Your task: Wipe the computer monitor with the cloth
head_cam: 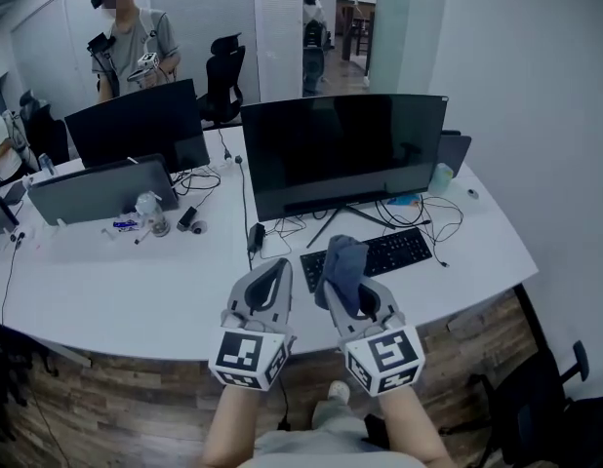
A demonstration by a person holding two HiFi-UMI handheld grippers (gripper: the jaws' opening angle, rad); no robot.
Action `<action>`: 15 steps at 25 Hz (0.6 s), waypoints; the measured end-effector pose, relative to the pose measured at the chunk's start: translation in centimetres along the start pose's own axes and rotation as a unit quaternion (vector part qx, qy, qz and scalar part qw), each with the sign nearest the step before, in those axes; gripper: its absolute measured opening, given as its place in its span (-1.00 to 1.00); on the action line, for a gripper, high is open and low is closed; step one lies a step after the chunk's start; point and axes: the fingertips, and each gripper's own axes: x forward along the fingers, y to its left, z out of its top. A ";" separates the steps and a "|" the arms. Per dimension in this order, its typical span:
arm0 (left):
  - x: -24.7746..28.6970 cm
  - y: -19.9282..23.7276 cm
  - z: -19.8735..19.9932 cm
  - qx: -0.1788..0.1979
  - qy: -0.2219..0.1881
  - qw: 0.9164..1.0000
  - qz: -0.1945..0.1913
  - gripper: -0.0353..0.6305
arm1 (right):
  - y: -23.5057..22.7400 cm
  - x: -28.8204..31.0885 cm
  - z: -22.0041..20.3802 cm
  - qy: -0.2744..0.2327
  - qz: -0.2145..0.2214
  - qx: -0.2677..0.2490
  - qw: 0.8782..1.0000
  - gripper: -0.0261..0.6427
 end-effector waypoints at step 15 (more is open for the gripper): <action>9.0 2.6 0.2 0.033 -0.001 0.995 0.097 -0.87 | -7.7 7.3 1.5 -0.014 0.107 -0.030 0.994 -0.65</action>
